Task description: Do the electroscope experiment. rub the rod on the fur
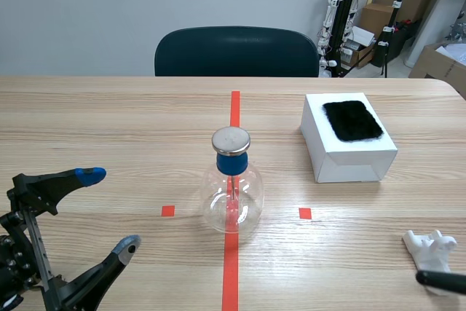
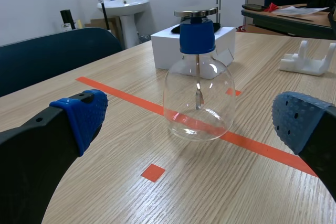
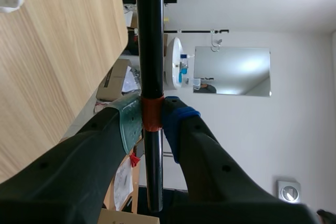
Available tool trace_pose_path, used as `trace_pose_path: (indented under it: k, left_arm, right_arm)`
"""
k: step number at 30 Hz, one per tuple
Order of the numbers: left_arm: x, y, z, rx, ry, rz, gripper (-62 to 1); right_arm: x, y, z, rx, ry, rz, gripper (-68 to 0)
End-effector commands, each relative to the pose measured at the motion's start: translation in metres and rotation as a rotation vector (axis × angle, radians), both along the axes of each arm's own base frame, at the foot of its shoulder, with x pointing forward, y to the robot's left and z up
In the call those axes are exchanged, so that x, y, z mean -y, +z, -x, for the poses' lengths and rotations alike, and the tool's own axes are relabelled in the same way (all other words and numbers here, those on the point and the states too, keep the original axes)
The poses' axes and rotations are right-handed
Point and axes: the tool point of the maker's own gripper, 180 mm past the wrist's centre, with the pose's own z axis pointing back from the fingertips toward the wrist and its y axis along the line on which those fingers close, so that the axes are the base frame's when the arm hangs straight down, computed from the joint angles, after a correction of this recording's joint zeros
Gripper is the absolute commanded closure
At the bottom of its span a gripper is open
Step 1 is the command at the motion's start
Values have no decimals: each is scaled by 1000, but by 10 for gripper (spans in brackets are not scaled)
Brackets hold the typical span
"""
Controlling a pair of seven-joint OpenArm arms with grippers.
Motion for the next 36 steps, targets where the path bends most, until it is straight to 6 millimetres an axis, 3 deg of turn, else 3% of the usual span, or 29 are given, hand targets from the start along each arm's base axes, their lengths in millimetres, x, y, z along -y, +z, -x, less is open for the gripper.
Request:
trace_pose_path:
  k: [1, 36]
  left_arm:
    - [-2, 8, -3, 28, 8, 17, -623]
    - [-2, 8, -3, 28, 8, 17, -623]
  right_arm:
    - [0, 12, -9, 58, 2, 8, -6]
    - [4, 15, -16, 95, -20, 15, -6]
